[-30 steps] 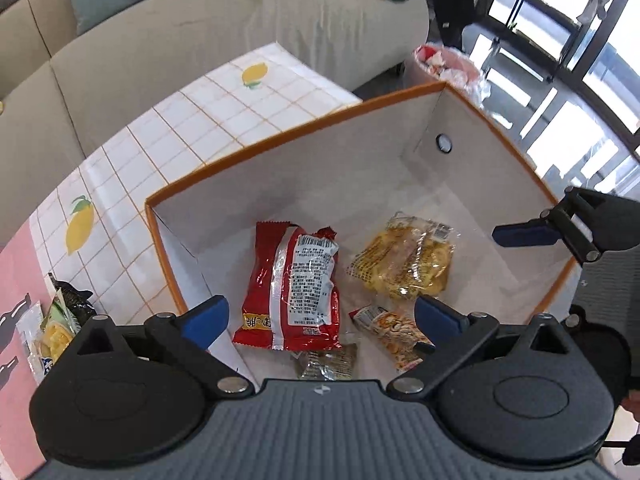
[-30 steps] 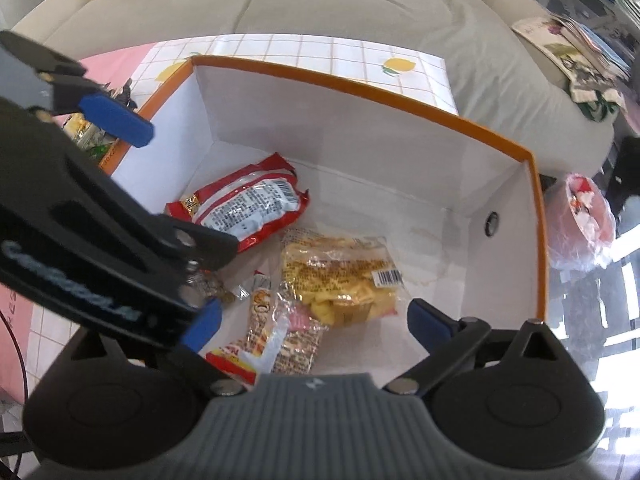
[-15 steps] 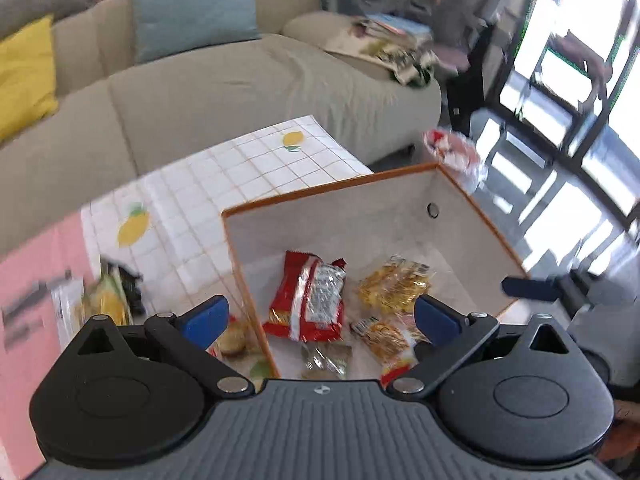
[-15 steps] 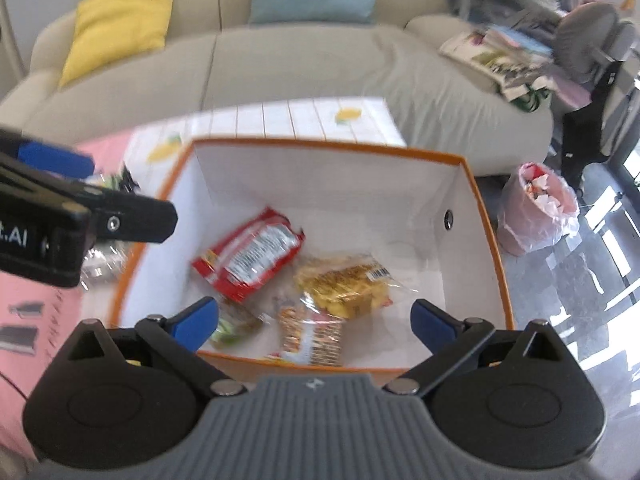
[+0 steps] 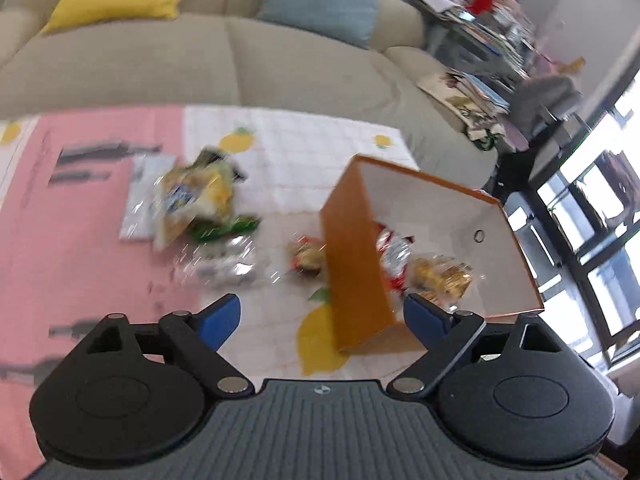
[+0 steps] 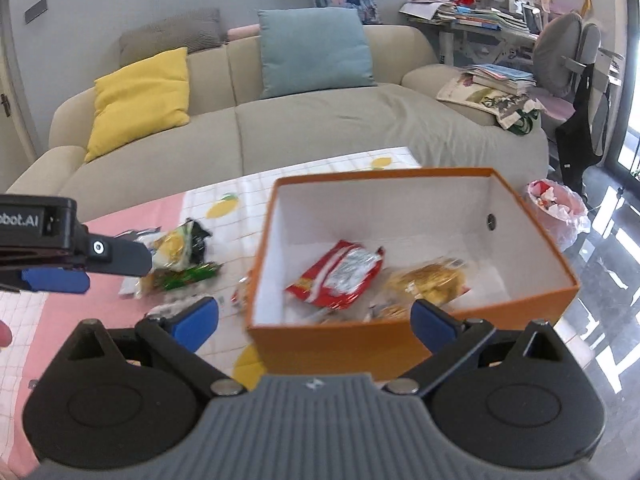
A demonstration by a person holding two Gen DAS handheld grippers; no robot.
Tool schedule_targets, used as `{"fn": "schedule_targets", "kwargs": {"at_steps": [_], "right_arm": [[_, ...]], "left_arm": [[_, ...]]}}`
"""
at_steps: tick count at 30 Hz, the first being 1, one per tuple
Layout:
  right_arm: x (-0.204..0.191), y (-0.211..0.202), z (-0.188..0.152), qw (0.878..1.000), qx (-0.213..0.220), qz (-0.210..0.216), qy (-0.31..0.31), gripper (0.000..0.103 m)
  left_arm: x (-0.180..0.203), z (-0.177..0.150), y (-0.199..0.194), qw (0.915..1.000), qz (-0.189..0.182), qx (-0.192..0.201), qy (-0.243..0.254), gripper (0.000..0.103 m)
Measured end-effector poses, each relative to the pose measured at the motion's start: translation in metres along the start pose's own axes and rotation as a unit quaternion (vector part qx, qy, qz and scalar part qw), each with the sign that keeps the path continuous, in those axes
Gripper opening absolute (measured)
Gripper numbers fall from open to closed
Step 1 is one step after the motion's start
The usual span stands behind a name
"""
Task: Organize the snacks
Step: 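Withdraw both open tools from the box back to the snack pile, then grasp the white-and-yellow chip bag with the left tool while the right tool grasps the clear cookie packet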
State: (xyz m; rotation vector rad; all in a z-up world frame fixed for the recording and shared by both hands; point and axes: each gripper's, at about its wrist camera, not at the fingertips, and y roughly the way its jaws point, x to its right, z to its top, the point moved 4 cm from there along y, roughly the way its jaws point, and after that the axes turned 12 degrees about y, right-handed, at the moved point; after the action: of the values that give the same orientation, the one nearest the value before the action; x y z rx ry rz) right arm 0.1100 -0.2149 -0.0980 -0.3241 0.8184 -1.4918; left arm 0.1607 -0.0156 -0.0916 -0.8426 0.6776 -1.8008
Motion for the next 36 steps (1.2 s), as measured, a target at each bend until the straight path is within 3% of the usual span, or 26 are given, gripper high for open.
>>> {"fn": "schedule_targets", "kwargs": {"at_steps": [7,10,14,17,23,30,36], "right_arm": [[-0.036,0.008,-0.028,0.998,-0.005,0.025,-0.065,0.099],[-0.051,0.012,-0.035,0.995,-0.002,0.032,-0.096,0.090],[-0.071,0.021,-0.040,0.989,-0.005,0.048,-0.142,0.077],[-0.085,0.030,-0.040,0.983,0.001,0.060,-0.175,0.074],[-0.105,0.063,-0.032,0.974,0.000,0.058,-0.220,0.065],[-0.116,0.111,-0.025,0.969,-0.028,0.050,-0.239,0.060],[-0.120,0.148,-0.023,0.965,-0.053,0.038,-0.252,0.054]], "left_arm": [[-0.049,-0.038,0.000,0.9988,0.020,-0.020,-0.039,0.069],[-0.063,-0.050,-0.007,0.9988,0.025,-0.020,-0.038,0.055],[-0.073,-0.051,-0.008,0.9990,0.029,-0.015,-0.029,0.056],[-0.080,-0.045,-0.005,0.9993,0.031,-0.014,-0.016,0.064],[-0.095,-0.026,0.013,0.9985,0.043,-0.020,0.026,0.065],[-0.107,-0.005,0.050,0.9961,0.048,-0.024,0.069,0.065],[-0.108,0.008,0.084,0.9887,0.060,-0.032,0.134,0.065]]}}
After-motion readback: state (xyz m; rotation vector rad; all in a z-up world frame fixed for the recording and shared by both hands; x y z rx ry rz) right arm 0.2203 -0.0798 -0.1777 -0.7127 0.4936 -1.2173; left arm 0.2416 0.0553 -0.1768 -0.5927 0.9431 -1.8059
